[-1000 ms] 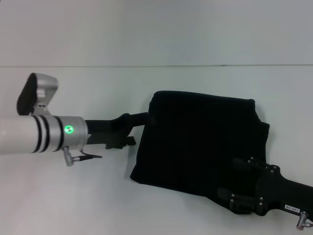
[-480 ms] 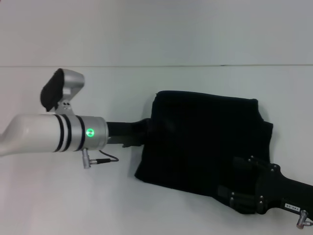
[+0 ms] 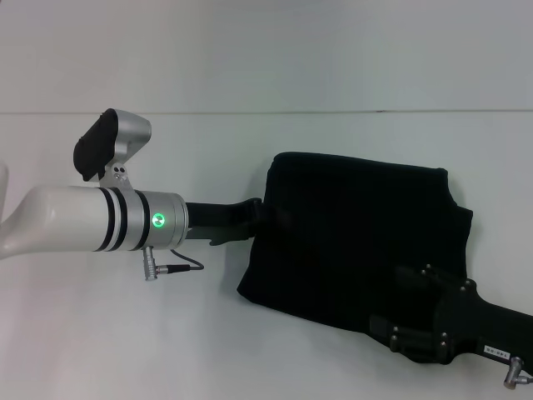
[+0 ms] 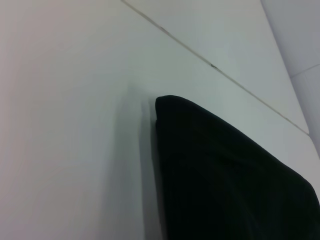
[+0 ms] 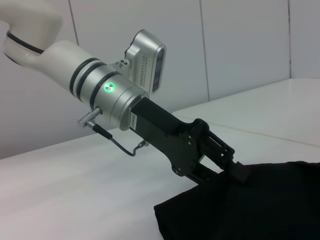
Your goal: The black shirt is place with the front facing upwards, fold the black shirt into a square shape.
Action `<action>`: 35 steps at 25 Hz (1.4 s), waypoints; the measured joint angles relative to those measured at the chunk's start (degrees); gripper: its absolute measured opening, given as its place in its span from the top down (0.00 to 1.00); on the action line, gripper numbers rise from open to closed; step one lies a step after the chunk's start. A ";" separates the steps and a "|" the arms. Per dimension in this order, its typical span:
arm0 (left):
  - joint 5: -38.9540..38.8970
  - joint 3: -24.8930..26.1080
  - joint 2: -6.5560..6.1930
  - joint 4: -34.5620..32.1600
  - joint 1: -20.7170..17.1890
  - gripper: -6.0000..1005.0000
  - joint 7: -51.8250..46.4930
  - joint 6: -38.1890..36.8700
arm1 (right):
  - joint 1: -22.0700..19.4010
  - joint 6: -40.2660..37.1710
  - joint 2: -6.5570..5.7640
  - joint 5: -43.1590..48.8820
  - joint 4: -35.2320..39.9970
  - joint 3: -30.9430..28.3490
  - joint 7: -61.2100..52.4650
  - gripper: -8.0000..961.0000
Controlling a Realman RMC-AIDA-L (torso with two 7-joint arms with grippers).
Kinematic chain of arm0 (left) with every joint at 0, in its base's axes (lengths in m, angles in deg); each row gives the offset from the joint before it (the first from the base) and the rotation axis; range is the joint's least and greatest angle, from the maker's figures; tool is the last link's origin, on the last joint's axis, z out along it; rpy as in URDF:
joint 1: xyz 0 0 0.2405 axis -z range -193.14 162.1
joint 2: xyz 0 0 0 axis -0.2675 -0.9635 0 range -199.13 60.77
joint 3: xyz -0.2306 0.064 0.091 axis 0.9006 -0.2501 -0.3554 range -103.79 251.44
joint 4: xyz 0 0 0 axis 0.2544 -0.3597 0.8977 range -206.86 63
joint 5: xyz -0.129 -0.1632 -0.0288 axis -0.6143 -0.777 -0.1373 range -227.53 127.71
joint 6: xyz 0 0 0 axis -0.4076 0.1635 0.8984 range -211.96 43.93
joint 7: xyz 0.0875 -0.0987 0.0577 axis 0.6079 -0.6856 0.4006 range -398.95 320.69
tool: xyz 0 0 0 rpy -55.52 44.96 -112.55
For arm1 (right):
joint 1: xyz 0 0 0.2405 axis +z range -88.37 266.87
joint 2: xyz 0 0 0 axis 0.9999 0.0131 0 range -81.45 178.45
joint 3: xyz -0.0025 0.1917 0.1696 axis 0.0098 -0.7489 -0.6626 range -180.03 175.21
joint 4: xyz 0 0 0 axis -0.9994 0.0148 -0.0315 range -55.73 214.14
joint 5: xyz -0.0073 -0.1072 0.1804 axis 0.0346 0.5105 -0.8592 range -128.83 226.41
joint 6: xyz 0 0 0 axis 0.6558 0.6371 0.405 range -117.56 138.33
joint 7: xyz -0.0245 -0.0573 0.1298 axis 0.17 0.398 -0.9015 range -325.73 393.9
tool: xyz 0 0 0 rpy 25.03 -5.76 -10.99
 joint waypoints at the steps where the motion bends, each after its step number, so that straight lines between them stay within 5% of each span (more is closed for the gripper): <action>1: -0.13 0.14 -0.04 -0.01 -0.08 0.38 0.00 -0.09 | 0.04 -0.01 0.01 -0.03 0.00 0.00 -0.01 0.02; 3: -0.24 0.28 -0.12 -0.07 -0.19 0.42 0.01 -0.26 | 0.11 -0.02 0.00 -0.08 0.00 0.00 -0.01 0.02; 11: -1.27 0.56 -0.64 -0.15 -0.64 0.86 0.09 -0.14 | 0.42 -0.05 -0.14 -0.17 0.00 -0.68 -0.01 0.02; 18: -1.91 5.04 -2.18 -0.19 -2.26 0.88 0.79 -0.04 | 0.77 -0.05 -0.29 -0.18 0.00 -3.45 -0.09 0.02; 23: -3.37 10.48 -3.43 -0.02 -7.58 0.88 0.96 -3.87 | 0.91 -0.03 -0.31 -0.18 0.00 -5.06 -0.18 0.02; 29: -4.63 15.86 -3.07 0.18 -14.20 0.88 2.55 -10.98 | 0.99 0.41 -0.24 -0.17 0.01 -7.47 -0.19 0.02; 35: -4.67 15.77 -3.00 0.33 -16.57 0.88 2.70 -16.74 | 1.26 0.50 -0.16 -0.17 0.00 -8.53 -0.19 0.02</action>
